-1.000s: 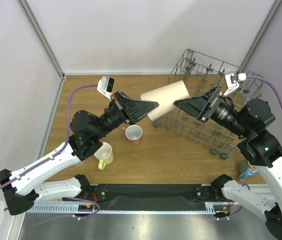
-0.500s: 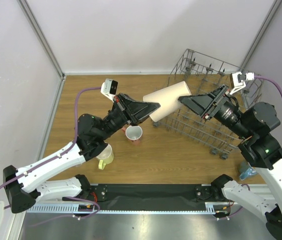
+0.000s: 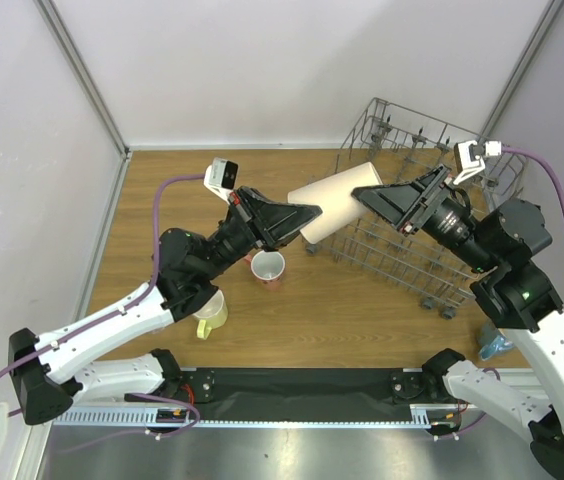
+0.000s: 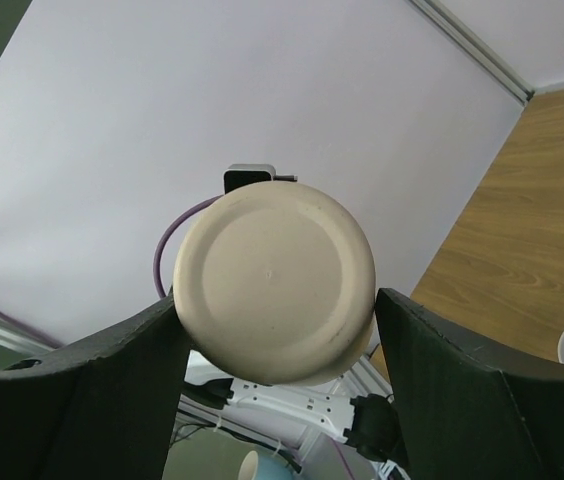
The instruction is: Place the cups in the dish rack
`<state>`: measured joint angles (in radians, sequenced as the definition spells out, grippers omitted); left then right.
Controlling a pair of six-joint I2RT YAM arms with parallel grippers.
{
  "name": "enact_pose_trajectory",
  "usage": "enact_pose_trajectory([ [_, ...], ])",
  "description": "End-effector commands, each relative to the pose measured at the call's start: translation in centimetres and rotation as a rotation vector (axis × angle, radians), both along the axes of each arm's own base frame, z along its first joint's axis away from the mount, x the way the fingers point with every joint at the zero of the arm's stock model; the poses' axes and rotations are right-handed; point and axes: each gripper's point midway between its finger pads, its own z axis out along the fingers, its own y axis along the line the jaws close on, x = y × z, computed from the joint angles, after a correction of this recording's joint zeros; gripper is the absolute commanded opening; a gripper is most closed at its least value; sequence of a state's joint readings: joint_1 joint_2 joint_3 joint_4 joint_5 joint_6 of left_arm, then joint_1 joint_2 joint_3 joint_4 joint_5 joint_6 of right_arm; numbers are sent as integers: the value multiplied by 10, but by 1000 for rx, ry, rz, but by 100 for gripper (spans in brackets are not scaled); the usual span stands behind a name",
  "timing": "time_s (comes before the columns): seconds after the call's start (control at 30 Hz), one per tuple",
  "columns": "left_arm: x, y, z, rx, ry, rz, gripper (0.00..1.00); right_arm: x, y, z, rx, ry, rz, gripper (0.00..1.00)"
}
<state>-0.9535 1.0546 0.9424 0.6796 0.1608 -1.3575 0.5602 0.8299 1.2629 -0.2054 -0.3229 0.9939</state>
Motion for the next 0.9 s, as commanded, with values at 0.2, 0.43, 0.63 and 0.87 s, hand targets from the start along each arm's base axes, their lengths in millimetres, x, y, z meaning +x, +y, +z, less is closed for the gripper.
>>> enact_pose_trajectory([
  [0.2,-10,6,12,-52,-31,-26,0,0,0,11,-6,-52,-1,76],
  [0.43,-11,-6,-4,38,4,-58,0,0,-4,5,-60,-65,-25,42],
  [0.63,-12,-4,-12,43,28,-57,0,-4,-9,6,-69,-86,-38,82],
  [0.87,-20,-9,-21,126,23,-99,0,-21,-1,-5,-153,-61,120,89],
])
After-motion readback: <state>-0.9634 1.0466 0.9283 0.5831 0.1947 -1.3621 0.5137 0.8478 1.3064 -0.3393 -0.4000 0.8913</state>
